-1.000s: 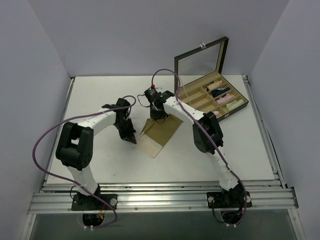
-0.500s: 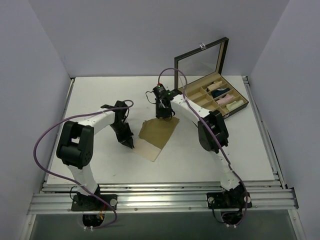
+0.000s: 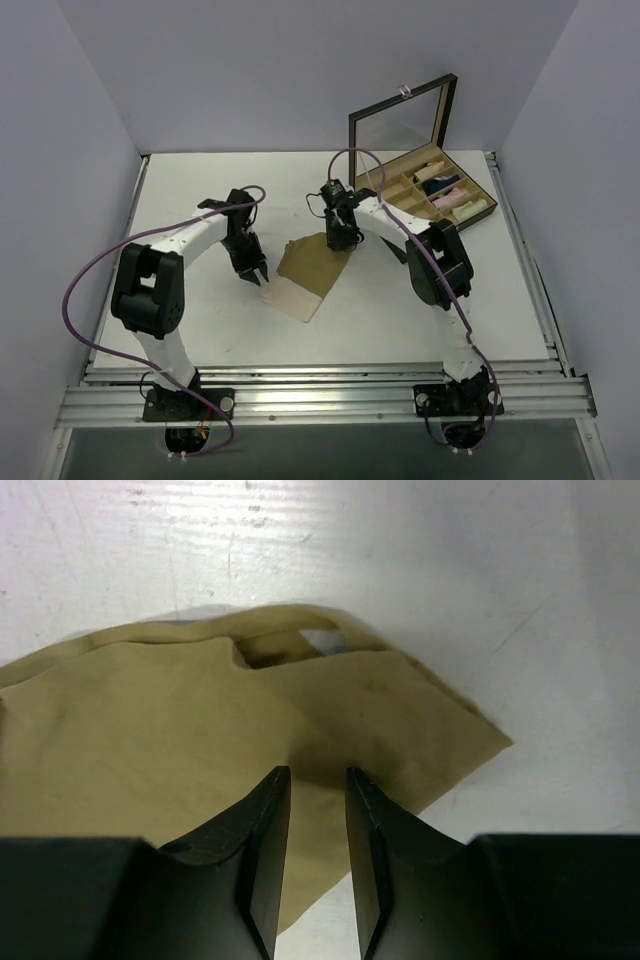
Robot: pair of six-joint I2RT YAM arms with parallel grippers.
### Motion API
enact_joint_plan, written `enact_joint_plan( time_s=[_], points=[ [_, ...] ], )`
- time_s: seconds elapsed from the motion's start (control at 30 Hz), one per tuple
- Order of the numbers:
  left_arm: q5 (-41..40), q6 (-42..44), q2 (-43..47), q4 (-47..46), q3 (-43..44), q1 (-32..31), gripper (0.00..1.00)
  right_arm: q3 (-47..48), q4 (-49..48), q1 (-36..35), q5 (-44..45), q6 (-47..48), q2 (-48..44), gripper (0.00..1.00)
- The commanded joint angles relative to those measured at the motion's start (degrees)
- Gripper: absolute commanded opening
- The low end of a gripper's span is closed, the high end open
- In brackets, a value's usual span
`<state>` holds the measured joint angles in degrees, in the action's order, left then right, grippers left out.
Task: Roll the underwear
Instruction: Fold the underwear
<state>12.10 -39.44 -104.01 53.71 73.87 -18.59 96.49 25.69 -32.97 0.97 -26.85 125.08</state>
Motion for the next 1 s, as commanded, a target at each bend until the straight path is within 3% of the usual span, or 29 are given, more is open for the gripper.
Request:
enact_joint_plan(
  time_s=[0.0,0.17,0.47,0.73,0.97],
  points=[
    [-1.13,3.05,-2.50,-3.52,5.23,0.57,0.35,0.36,-1.70,1.33,-0.36,7.06,-1.24,0.25],
    [3.46,3.50,-3.93,-6.25,2.78,-0.31,0.36,4.93,-1.88,1.68,-4.92,15.93,2.80,0.29],
    [1.44,-0.81,-4.01,-6.34,-5.48,-4.86,0.29,15.65,2.25,1.24,-5.55,18.24,6.76,0.31],
    [6.89,-8.97,0.55,-10.91,-8.12,-15.42,0.30,12.51,4.46,-1.65,-1.68,4.11,-2.37,0.38],
    [1.45,-9.25,9.77,-5.38,-5.14,-7.62,0.39,4.07,4.71,-9.99,4.29,-6.08,-9.76,0.39]
  ],
)
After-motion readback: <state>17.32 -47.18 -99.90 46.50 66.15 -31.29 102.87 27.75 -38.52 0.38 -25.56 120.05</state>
